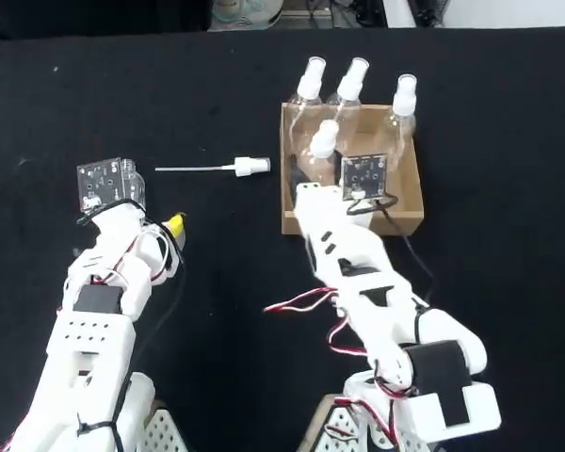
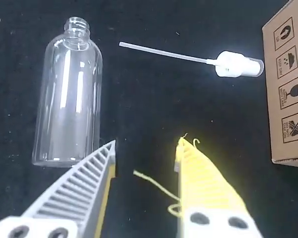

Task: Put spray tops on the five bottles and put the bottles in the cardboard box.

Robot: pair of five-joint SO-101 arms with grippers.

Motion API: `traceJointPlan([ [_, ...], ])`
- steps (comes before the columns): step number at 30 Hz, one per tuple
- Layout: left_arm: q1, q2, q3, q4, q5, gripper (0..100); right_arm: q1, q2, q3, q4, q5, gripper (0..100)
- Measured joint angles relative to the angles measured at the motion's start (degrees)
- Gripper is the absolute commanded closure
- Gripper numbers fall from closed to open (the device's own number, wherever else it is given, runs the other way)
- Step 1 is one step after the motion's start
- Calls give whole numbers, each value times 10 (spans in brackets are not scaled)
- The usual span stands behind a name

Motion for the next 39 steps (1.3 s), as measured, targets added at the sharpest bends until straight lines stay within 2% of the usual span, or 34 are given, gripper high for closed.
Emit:
traceJointPlan([
  [19, -1, 0, 1, 0, 0, 812, 0, 4, 0, 0, 0, 975],
  [26, -1, 0, 1, 0, 0, 812, -1, 4, 0, 0, 0, 824],
  [39, -1, 0, 1, 0, 0, 812, -27, 4, 0, 24, 0, 818],
])
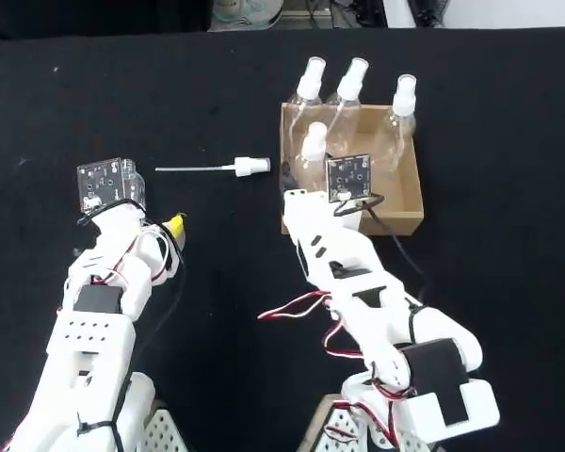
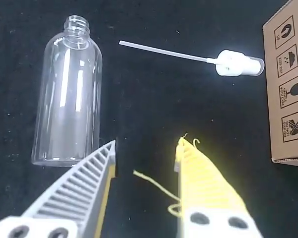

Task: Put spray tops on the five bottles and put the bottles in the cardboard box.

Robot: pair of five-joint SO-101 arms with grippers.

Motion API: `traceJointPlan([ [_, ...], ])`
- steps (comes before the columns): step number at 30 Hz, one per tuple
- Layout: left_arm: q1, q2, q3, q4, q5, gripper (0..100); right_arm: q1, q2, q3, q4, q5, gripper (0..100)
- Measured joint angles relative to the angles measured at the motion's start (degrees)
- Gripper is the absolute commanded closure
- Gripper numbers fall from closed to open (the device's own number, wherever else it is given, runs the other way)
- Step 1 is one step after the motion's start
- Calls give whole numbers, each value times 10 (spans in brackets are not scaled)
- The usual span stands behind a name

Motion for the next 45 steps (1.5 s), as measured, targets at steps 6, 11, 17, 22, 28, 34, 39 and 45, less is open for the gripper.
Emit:
traceJointPlan([
  [6, 0, 0, 0, 0, 0, 812, 0, 0, 0, 0, 0, 735],
  [11, 0, 0, 0, 0, 0, 812, 0, 0, 0, 0, 0, 681],
  [17, 0, 0, 0, 0, 0, 812, -3, 0, 0, 0, 0, 701],
  [22, 0, 0, 0, 0, 0, 812, -3, 0, 0, 0, 0, 701],
  [28, 0, 0, 0, 0, 0, 812, -3, -38, 4, 0, 0, 701],
  [34, 0, 0, 0, 0, 0, 812, -3, -125, 53, 27, 0, 698],
  [39, 0, 0, 0, 0, 0, 812, 11, -215, 54, 156, 0, 701],
  [45, 0, 0, 0, 0, 0, 812, 68, -369, 33, 421, -1, 701],
])
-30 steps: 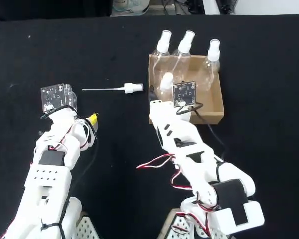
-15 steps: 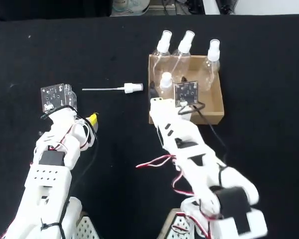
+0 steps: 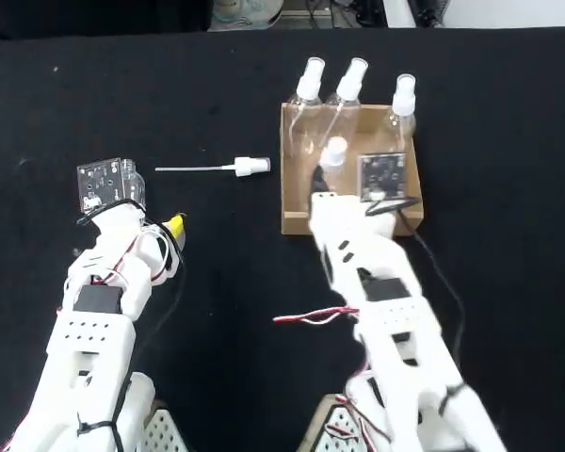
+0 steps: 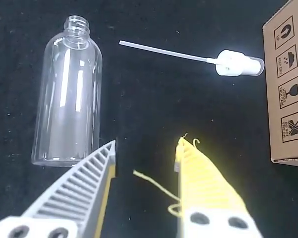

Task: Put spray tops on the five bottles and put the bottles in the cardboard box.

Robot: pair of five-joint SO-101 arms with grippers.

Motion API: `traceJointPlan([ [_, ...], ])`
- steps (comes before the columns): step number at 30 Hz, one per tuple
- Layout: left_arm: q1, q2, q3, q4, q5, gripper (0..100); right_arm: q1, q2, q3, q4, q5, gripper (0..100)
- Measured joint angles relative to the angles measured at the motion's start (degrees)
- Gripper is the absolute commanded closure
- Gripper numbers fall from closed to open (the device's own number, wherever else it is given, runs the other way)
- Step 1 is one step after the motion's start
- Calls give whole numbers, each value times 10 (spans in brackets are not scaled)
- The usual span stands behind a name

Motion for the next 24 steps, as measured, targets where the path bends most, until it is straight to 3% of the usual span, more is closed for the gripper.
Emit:
traceJointPlan([
  [6, -33, 0, -2, 5, 0, 812, -7, -159, -12, 242, 0, 701],
  [12, -103, 0, -69, 98, 0, 812, -69, -261, -50, 386, 0, 702],
  [18, -145, 0, -82, 109, 0, 812, -113, -278, -78, 444, 0, 702],
  [24, -170, 0, -82, 68, 8, 812, -192, -279, -115, 471, 0, 702],
])
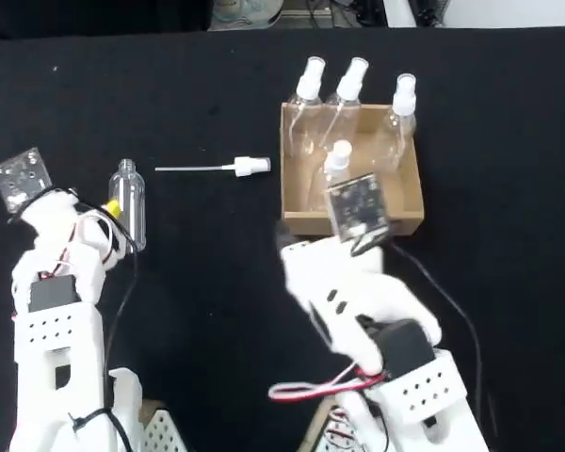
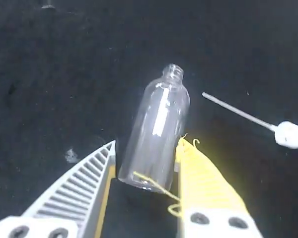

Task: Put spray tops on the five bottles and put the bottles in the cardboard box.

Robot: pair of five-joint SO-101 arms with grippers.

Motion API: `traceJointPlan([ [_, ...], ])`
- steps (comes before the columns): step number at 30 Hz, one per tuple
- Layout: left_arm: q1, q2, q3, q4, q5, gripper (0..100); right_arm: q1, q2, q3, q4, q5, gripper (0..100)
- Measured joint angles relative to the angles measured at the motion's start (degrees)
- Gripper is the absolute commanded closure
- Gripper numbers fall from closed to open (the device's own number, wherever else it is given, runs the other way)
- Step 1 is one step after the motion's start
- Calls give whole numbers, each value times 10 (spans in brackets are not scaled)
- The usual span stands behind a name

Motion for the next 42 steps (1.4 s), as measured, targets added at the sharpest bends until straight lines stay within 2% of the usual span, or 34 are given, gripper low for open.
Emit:
traceJointPlan([
  [6, -44, 0, 6, -27, 65, 812, -108, 45, -33, -4, 0, 702],
  [12, -127, 0, 95, -164, 157, 812, -201, 217, -72, -120, -11, 702],
  [17, -171, 0, 135, -248, 202, 812, -219, 397, -149, -258, -108, 702],
  [20, -197, 0, 138, -264, 222, 812, -228, 503, -201, -335, -151, 702],
  [23, -227, 0, 138, -268, 239, 812, -235, 600, -269, -370, -172, 702],
  [33, -316, 0, 135, -268, 270, 812, -241, 882, -527, -378, -185, 702],
  [37, -358, 0, 126, -268, 271, 812, -240, 971, -630, -331, -185, 702],
  [42, -364, 0, 124, -268, 273, 812, -238, 1074, -784, -226, -228, 702],
])
